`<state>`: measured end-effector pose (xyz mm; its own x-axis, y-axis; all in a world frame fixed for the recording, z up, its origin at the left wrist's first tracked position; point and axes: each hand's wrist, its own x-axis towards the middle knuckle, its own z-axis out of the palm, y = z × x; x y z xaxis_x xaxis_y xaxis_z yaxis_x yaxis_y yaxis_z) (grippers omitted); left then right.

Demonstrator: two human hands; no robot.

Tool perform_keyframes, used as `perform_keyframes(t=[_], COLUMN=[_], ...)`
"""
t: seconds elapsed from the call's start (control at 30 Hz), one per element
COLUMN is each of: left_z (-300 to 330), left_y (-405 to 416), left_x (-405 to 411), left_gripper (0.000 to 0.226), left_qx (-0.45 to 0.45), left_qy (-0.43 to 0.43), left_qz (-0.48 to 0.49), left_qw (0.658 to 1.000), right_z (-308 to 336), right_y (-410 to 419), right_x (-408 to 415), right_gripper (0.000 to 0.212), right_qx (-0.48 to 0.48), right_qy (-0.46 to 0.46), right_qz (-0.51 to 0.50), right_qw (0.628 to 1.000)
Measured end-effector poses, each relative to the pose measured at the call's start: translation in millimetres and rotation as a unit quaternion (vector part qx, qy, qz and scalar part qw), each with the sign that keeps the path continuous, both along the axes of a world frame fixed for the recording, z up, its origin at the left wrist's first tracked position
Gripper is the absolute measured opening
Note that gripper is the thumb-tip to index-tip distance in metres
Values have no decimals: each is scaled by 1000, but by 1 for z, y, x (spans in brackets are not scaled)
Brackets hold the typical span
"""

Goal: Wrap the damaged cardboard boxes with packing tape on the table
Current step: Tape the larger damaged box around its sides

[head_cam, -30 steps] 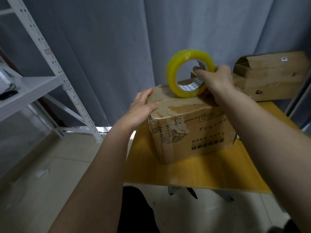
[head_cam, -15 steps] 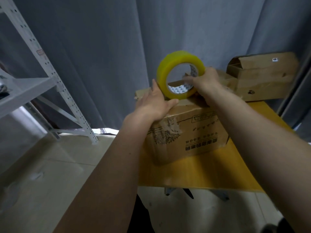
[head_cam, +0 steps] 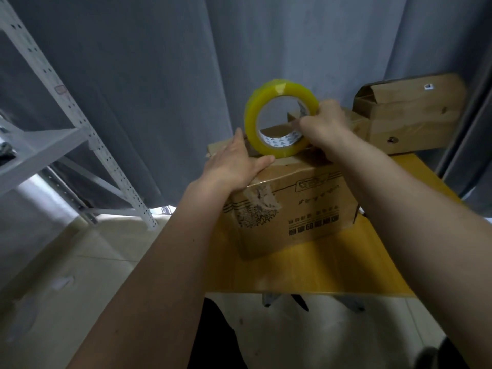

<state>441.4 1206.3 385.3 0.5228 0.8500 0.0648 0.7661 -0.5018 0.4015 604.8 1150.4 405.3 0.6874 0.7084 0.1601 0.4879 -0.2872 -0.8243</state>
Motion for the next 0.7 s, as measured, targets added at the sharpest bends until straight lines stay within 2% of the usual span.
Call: perform_keyframes(t=[0.13,0.23,0.43,0.7], left_z=[2,3,2,4], left_y=[-1,-1,0,-2], left_x=[-1,1,0,2], left_gripper=[88,78,69,59], left_qx=[6,22,26,31], left_qy=[34,47,59,131], left_qz=[-5,-19,-50,-62], left_qw=[999,998,997,989], right_z=[5,8,-5,-2], right_y=[-11,-16,-10,-6], right_x=[16,22,13,17], right_gripper=[22,36,53,40], right_qx=[-3,-5,60,119], right_qy=[-9,-24,-2,-60], right_qz=[-22,-39,-85,-9], right_qw=[1000,999,995,991])
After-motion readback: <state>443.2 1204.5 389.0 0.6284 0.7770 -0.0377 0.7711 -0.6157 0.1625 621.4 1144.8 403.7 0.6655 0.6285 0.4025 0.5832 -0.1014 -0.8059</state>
